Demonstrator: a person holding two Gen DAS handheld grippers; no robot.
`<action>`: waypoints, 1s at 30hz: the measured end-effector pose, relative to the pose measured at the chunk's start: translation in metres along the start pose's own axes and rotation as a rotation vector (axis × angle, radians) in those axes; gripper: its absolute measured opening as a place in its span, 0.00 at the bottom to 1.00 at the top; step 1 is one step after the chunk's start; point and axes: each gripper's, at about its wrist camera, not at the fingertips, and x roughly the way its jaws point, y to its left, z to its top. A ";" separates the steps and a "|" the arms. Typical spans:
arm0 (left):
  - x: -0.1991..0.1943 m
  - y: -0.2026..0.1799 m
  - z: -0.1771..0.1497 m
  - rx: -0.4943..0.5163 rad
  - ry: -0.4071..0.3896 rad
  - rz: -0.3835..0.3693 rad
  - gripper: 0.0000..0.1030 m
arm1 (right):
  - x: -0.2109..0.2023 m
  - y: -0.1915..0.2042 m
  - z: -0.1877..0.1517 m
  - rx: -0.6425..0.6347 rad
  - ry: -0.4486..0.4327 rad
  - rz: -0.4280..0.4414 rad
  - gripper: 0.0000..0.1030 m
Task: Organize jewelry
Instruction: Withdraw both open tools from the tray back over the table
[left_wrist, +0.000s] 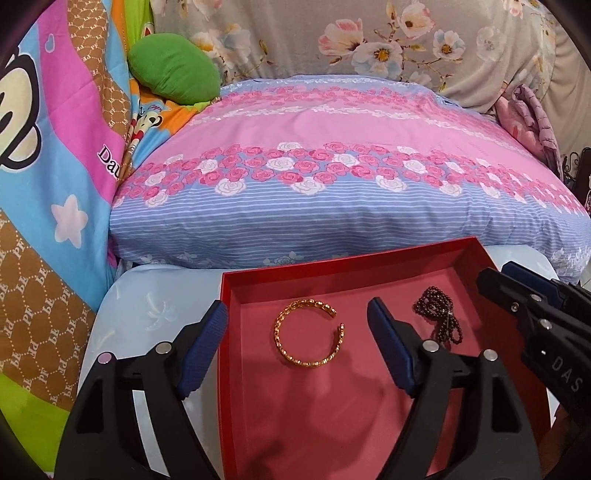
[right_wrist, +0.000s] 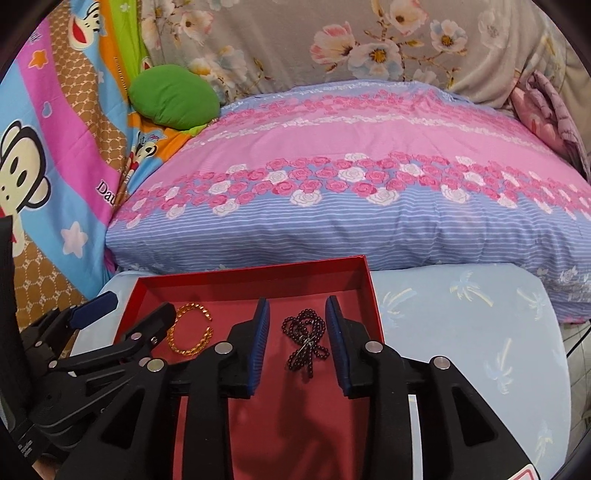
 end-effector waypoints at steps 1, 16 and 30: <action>-0.004 -0.001 -0.002 0.002 -0.003 -0.001 0.72 | -0.005 0.002 -0.002 -0.003 -0.004 0.004 0.33; -0.131 0.010 -0.087 -0.018 -0.068 -0.044 0.72 | -0.134 0.016 -0.093 -0.014 -0.071 0.044 0.43; -0.197 -0.004 -0.209 -0.008 0.003 -0.056 0.72 | -0.191 0.002 -0.219 0.016 0.048 0.015 0.44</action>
